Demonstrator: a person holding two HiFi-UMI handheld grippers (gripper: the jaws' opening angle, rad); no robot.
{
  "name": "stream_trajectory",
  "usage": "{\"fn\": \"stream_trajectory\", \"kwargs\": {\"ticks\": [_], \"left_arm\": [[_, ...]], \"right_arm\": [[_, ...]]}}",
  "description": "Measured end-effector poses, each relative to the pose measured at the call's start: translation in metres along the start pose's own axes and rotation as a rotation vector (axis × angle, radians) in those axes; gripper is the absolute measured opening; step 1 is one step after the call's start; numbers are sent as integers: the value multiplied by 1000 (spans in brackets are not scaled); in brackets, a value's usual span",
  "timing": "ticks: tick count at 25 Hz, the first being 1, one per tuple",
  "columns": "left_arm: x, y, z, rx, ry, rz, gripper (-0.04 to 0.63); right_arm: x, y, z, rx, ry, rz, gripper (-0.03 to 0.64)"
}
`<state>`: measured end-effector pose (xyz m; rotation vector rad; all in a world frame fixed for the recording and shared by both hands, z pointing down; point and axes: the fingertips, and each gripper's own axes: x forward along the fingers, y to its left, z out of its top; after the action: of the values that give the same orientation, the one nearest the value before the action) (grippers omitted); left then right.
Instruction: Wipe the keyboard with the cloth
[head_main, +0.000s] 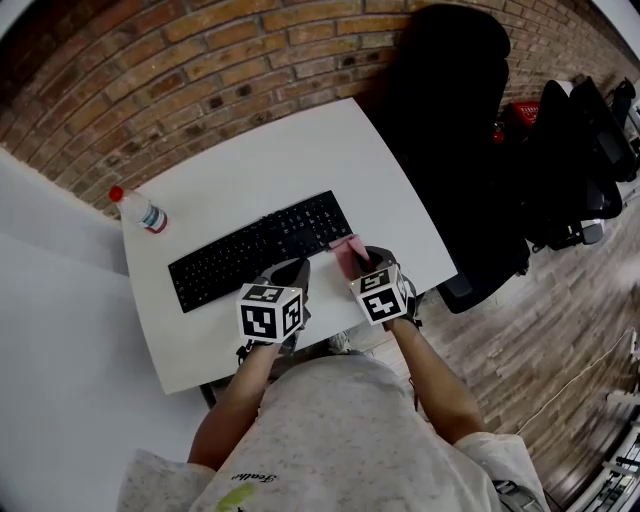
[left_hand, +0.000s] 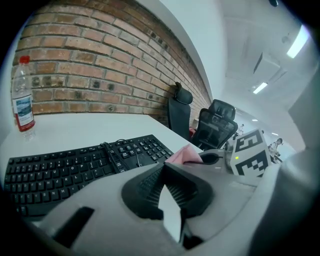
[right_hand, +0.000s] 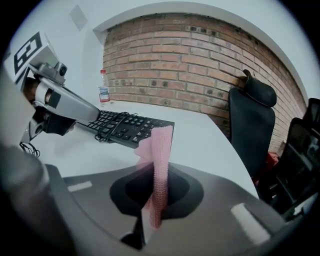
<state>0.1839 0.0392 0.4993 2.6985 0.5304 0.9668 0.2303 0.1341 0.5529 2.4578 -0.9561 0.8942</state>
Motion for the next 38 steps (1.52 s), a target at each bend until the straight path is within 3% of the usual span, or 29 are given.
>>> {"fn": "stream_trajectory", "kwargs": {"ticks": [14, 20, 29, 38], "left_arm": [[20, -8, 5, 6, 3, 8, -3], [24, -8, 11, 2, -5, 11, -3], [27, -11, 11, -10, -19, 11, -3], [23, -3, 13, -34, -48, 42, -3]], "right_arm": [[-2, -51, -12, 45, -7, -41, 25], [-16, -53, -7, 62, -32, -14, 25], [-23, -69, 0, 161, -71, -45, 25], [-7, -55, 10, 179, -71, 9, 25]]}}
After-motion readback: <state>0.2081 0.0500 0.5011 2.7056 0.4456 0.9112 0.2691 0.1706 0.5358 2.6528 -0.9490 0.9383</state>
